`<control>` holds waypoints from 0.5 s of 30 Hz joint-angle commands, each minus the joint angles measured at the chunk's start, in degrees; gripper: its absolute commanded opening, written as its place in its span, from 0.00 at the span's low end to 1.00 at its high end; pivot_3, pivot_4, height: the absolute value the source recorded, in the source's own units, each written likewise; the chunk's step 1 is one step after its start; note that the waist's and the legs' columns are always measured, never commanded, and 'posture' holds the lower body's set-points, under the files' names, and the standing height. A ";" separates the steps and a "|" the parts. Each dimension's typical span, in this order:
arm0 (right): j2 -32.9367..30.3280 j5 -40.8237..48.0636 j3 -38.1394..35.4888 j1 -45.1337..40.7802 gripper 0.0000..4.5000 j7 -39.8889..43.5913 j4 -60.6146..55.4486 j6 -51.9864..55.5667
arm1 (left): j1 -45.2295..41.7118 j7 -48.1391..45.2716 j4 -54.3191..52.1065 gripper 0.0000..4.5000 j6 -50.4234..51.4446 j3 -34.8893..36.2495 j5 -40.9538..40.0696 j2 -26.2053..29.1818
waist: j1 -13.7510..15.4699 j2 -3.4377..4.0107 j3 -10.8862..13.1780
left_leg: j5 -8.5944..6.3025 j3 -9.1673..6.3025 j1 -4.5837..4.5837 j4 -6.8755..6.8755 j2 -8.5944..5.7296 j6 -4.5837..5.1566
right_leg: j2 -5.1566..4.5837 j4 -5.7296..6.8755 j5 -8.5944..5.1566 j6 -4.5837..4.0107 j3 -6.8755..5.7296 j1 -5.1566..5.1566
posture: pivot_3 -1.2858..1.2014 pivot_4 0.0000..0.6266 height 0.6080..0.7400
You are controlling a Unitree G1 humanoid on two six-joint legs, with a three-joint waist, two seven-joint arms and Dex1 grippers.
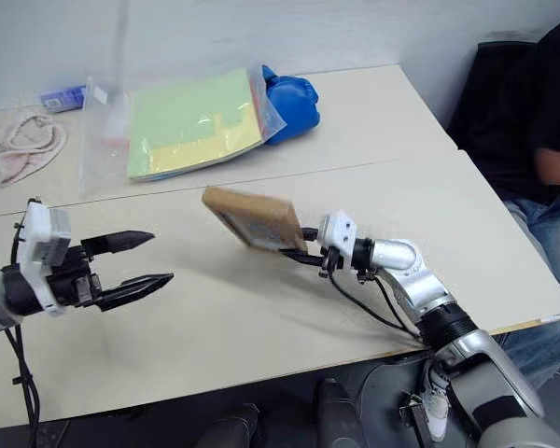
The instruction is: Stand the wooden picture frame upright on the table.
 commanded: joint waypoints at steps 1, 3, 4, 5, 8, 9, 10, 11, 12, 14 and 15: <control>2.71 3.84 -5.05 -0.87 0.28 1.40 -1.28 11.50 | 0.09 1.21 0.97 1.00 -3.21 -0.04 1.06 0.48 | 0.89 0.00 0.00 | 0.00 0.00 -0.01 -0.03 0.00 -0.01 | 0.00 0.01 0.00 -0.01 0.00 -0.04 | 0.52 0.24 1.00; 4.12 2.37 -5.79 -0.23 0.28 2.21 0.32 15.23 | -0.46 1.53 1.95 1.00 -3.69 -0.46 0.92 0.76 | 1.53 0.00 0.00 | -0.01 0.02 -0.01 -0.04 -0.01 -0.01 | -0.01 0.01 -0.01 -0.01 0.00 -0.06 | 0.52 0.24 1.00; 5.00 1.17 -6.10 0.11 0.28 2.40 1.42 15.67 | -0.80 1.70 2.31 1.00 -3.66 -0.69 0.60 0.84 | 1.62 0.00 0.00 | -0.01 0.04 -0.02 -0.03 -0.01 -0.01 | -0.01 0.01 0.00 -0.01 0.00 -0.07 | 0.52 0.24 1.00; 5.78 -0.19 -6.18 0.31 0.28 2.55 2.61 16.21 | -1.18 1.81 2.56 1.00 -3.52 -1.02 0.14 0.90 | 1.74 0.00 0.00 | -0.01 0.05 -0.02 -0.01 -0.03 -0.01 | -0.03 0.02 0.00 -0.01 0.00 -0.06 | 0.52 0.24 1.00; 7.79 -4.45 -6.89 0.51 0.28 2.94 5.58 14.99 | -2.09 2.11 2.93 1.00 -3.38 -2.20 -0.48 1.01 | 1.73 0.00 0.00 | -0.02 0.06 -0.08 0.23 -0.08 0.02 | -0.06 0.11 0.01 0.01 -0.01 -0.06 | 0.52 0.24 1.00; 8.15 -5.38 -7.15 0.50 0.28 3.05 6.46 15.60 | -2.50 2.12 3.12 1.00 -3.26 -2.78 -0.54 1.11 | 1.68 -0.02 -0.02 | -0.03 0.08 -0.08 0.29 -0.09 0.03 | -0.06 0.16 0.01 0.02 0.00 -0.06 | 0.52 0.24 1.00; 8.43 -6.48 -7.45 0.49 0.36 2.68 7.18 16.10 | -2.99 2.15 3.35 1.00 -3.28 -3.32 -0.57 1.12 | 1.65 -0.02 -0.03 | -0.04 0.08 -0.06 0.36 -0.08 0.02 | -0.06 0.22 0.01 0.02 -0.01 -0.04 | 0.52 0.24 1.00; 8.69 -6.85 -8.02 0.45 0.44 2.46 7.67 17.33 | -3.51 2.24 3.66 1.00 -3.31 -3.85 -0.50 1.14 | 1.63 -0.02 -0.03 | -0.05 0.08 -0.06 0.41 -0.08 0.00 | -0.05 0.28 0.01 0.02 -0.01 -0.04 | 0.52 0.24 1.00; 8.74 -7.04 -8.75 0.62 0.49 2.76 7.39 17.98 | -4.07 2.29 3.98 1.00 -3.33 -4.35 -0.56 1.10 | 1.63 -0.02 -0.03 | -0.05 0.08 -0.06 0.43 -0.08 -0.01 | -0.05 0.32 0.01 0.01 0.00 -0.04 | 0.52 0.24 1.00; 7.94 -7.90 -10.07 1.14 0.65 3.00 5.17 19.08 | -5.03 2.48 4.60 1.00 -3.05 -5.20 -0.81 1.03 | 1.69 -0.02 -0.03 | -0.06 0.07 -0.07 0.44 -0.09 -0.01 | -0.05 0.35 0.01 0.01 0.00 -0.07 | 0.52 0.24 1.00; 7.19 -8.29 -10.63 1.52 0.71 3.32 3.54 19.64 | -5.31 2.59 4.76 1.00 -2.72 -5.43 -1.16 1.00 | 1.64 -0.02 -0.03 | -0.06 0.06 -0.09 0.44 -0.08 -0.01 | -0.05 0.37 0.01 0.01 0.00 -0.07 | 0.52 0.24 1.00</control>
